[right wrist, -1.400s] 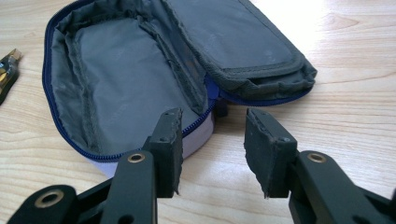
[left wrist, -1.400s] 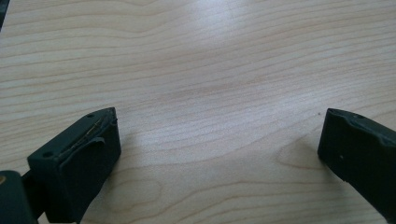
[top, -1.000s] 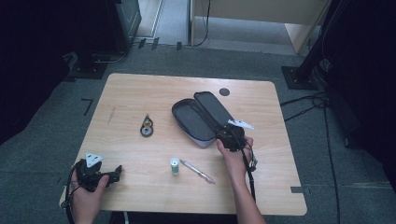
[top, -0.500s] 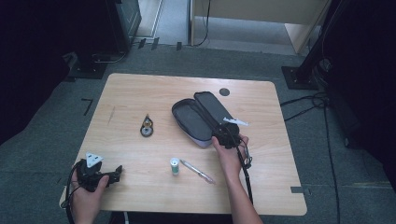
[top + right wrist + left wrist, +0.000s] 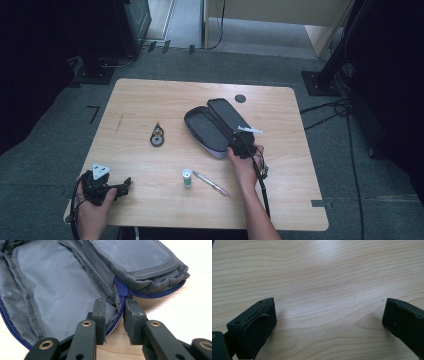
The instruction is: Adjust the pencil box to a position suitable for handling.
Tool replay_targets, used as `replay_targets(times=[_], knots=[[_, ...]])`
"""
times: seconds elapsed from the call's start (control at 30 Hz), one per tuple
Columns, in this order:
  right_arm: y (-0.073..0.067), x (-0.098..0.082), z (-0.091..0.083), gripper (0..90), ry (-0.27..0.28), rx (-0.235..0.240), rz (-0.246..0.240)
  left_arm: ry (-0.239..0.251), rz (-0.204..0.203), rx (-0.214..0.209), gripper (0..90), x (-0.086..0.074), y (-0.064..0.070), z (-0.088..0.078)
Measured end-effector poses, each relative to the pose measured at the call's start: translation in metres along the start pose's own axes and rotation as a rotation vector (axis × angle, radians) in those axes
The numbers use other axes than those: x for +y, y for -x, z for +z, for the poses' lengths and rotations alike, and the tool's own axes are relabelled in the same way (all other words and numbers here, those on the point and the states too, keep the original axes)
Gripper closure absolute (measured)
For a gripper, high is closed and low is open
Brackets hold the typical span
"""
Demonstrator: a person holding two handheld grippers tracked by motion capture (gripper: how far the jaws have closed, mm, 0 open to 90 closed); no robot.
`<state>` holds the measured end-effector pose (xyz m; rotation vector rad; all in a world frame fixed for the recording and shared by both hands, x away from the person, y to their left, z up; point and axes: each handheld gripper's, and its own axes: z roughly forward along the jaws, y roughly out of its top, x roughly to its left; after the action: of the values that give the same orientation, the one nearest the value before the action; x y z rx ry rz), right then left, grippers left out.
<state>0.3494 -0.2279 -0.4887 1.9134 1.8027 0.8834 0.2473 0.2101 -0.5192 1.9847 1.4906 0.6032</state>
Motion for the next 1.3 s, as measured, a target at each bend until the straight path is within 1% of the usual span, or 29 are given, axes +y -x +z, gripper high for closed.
replay_targets(times=[0.07, 0.1, 0.23, 0.33, 0.37, 0.43, 0.5, 0.53, 0.57, 0.6, 0.63, 0.67, 0.73, 0.77, 0.8, 0.83, 0.87, 0.9, 0.93, 1.0, 1.03, 1.07, 1.17, 1.2, 1.23, 1.27, 1.3], knots=[[0.002, 0.0, 0.0, 76.2, 0.003, -0.005, -0.016, 0.0, 0.0, 0.0, 0.0, 0.0, 0.0, 0.0], [0.004, 0.0, 0.0, 78.0, 0.002, -0.004, -0.033, 0.001, 0.001, -0.001, 0.0, 0.0, 0.0, 0.0], [0.007, 0.0, -0.001, 81.0, 0.003, 0.002, -0.053, 0.002, 0.0, -0.001, 0.0, -0.001, 0.001, 0.0], [0.012, -0.001, -0.001, 84.1, 0.01, 0.029, -0.079, 0.002, 0.0, -0.001, 0.0, -0.001, 0.001, 0.0], [0.014, -0.002, -0.001, 85.0, 0.015, 0.044, -0.102, 0.002, 0.0, -0.001, 0.0, -0.001, 0.001, 0.0], [0.015, -0.002, -0.001, 85.7, 0.024, 0.045, -0.127, 0.001, 0.0, -0.001, 0.0, -0.001, 0.001, 0.0], [0.015, -0.003, -0.001, 86.3, 0.019, 0.047, -0.158, 0.002, -0.001, -0.001, 0.0, -0.001, 0.001, 0.0], [0.015, -0.003, -0.001, 86.3, 0.019, 0.047, -0.158, 0.002, 0.0, -0.001, 0.0, -0.001, 0.001, 0.0], [0.016, -0.003, -0.001, 86.4, 0.023, 0.048, -0.179, 0.002, 0.0, -0.001, 0.0, -0.001, 0.001, 0.0], [0.016, -0.002, -0.001, 86.5, 0.022, 0.051, -0.188, 0.001, 0.0, -0.001, 0.0, -0.001, 0.001, 0.0], [0.017, -0.002, -0.001, 86.9, 0.023, 0.061, -0.209, 0.002, 0.0, -0.001, 0.0, -0.001, 0.001, 0.0], [0.018, -0.002, 0.0, 87.0, 0.025, 0.07, -0.219, 0.002, 0.0, -0.001, 0.0, -0.001, 0.001, 0.0], [0.019, -0.002, 0.0, 87.2, 0.025, 0.079, -0.226, 0.002, 0.0, -0.002, 0.0, -0.001, 0.001, 0.0], [0.02, -0.001, 0.0, 87.5, 0.028, 0.085, -0.241, 0.002, -0.001, -0.001, 0.0, -0.001, 0.001, 0.0], [0.021, -0.001, 0.001, 87.5, 0.032, 0.096, -0.279, 0.002, 0.0, -0.001, 0.0, -0.001, 0.001, 0.0], [0.022, -0.001, 0.002, 87.1, 0.037, 0.103, -0.293, 0.002, 0.0, -0.001, 0.0, -0.001, 0.001, 0.0], [0.023, -0.001, 0.003, 85.0, 0.043, 0.116, -0.297, 0.002, 0.0, -0.001, 0.0, -0.001, 0.001, 0.0], [0.023, -0.001, 0.003, 85.0, 0.043, 0.116, -0.297, 0.002, 0.0, -0.001, 0.0, -0.001, 0.001, 0.0], [0.024, -0.001, 0.003, 79.8, 0.049, 0.128, -0.286, 0.002, 0.0, -0.001, 0.0, -0.001, 0.001, 0.0], [0.024, -0.001, 0.003, 67.3, 0.05, 0.135, -0.237, 0.002, 0.0, -0.001, 0.0, -0.001, 0.001, 0.0], [0.023, -0.001, 0.002, 62.2, 0.049, 0.131, -0.217, 0.002, 0.0, -0.001, 0.0, -0.001, 0.001, 0.0], [0.022, -0.002, 0.0, 59.0, 0.045, 0.121, -0.208, 0.002, 0.0, -0.001, 0.0, -0.001, 0.001, 0.0], [0.015, -0.005, -0.007, 52.8, 0.024, 0.07, -0.155, 0.002, -0.001, -0.002, 0.0, -0.001, 0.001, 0.0], [0.012, -0.008, -0.012, 51.9, 0.024, 0.049, -0.107, 0.002, 0.0, -0.001, 0.0, -0.001, 0.001, 0.0], [0.012, -0.008, -0.012, 51.9, 0.024, 0.049, -0.107, 0.001, 0.0, -0.001, 0.0, -0.001, 0.001, 0.0], [0.011, -0.009, -0.013, 51.6, 0.011, 0.059, -0.056, 0.002, 0.0, -0.001, 0.0, -0.001, 0.001, 0.0], [0.01, -0.01, -0.012, 52.1, -0.001, 0.055, -0.042, 0.002, 0.0, -0.001, 0.0, -0.001, 0.001, 0.0]])
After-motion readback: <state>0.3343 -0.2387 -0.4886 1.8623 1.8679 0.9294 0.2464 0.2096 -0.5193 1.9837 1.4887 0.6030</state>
